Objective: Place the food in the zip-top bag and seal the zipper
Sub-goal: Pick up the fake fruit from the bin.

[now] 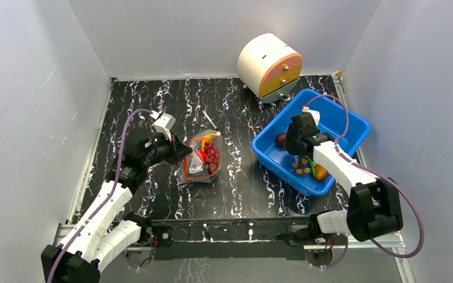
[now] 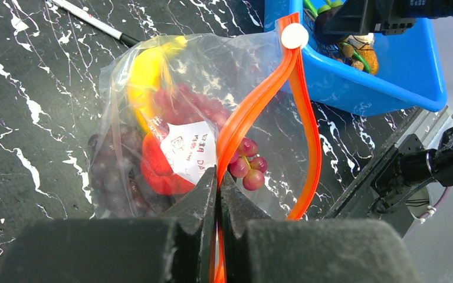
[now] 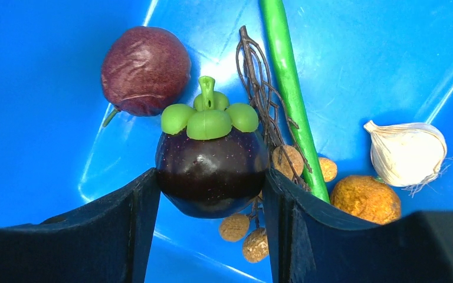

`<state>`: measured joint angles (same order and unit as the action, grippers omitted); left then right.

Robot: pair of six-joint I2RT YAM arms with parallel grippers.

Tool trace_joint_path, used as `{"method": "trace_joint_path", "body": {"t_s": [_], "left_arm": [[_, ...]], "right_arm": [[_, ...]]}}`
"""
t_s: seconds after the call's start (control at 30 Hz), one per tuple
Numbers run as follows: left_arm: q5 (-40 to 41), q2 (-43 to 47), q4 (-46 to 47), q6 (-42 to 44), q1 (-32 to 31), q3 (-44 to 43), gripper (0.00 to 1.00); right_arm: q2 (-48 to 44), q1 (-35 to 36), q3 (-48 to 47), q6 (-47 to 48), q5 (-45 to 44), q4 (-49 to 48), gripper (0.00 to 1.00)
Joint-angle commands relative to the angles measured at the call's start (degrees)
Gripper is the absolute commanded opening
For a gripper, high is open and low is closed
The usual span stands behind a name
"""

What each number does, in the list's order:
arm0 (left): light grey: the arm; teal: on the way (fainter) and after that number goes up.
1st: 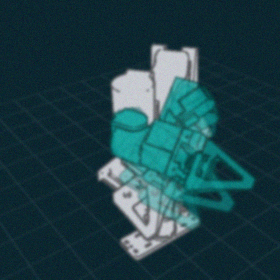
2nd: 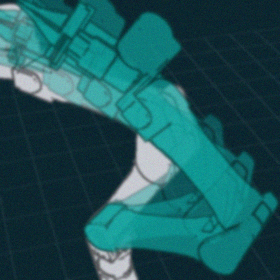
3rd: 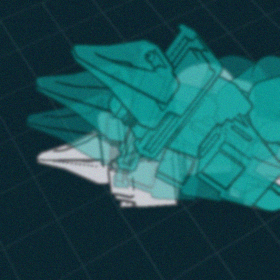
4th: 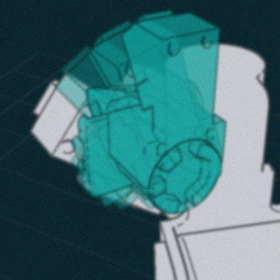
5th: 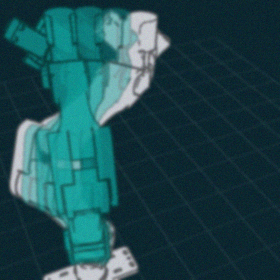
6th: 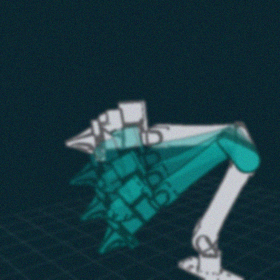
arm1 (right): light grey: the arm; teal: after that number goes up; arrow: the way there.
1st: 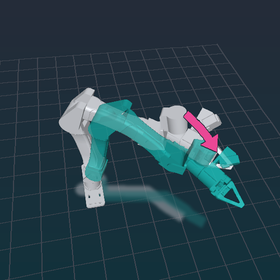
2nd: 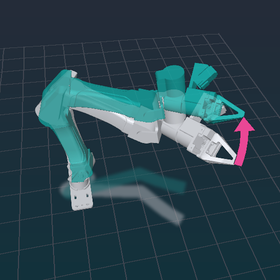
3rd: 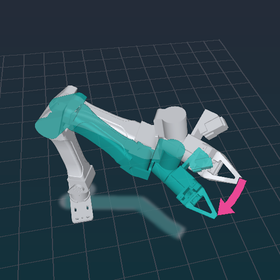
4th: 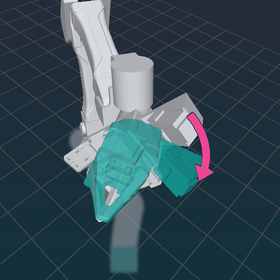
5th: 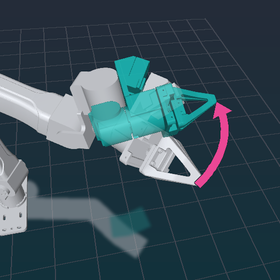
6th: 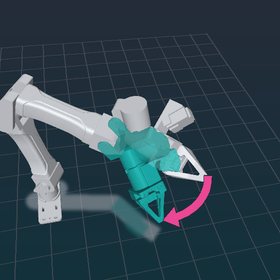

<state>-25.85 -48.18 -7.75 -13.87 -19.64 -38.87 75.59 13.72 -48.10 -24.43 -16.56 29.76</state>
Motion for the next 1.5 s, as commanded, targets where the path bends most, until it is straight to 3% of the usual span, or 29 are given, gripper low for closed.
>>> {"method": "trace_joint_path", "body": {"t_s": [0.0,0.47,0.9,1.23,1.47], "left_arm": [[0.5,1.0,0.4,0.7,-0.1,0.1,0.0],[-1.2,1.8,2.6,-3.5,-0.1,0.8,0.0],[-0.9,1.8,0.7,-7.4,-0.1,-1.7,0.0],[-1.2,0.3,-0.4,-8.3,-0.1,-3.7,0.0],[-2.9,-0.3,0.1,-8.7,-0.1,-4.4,0.0]], "right_arm": [[-3.5,0.1,-4.1,-0.6,-0.2,1.4,0.43],[-11.0,5.4,-9.3,-3.5,8.8,5.8,0.44],[-11.9,25.5,-19.3,-11.7,9.3,4.3,0.45],[-8.1,40.3,-19.3,-17.7,10.9,-4.8,0.46],[-3.2,45.2,-18.5,-19.3,11.6,-11.2,0.46]]}}
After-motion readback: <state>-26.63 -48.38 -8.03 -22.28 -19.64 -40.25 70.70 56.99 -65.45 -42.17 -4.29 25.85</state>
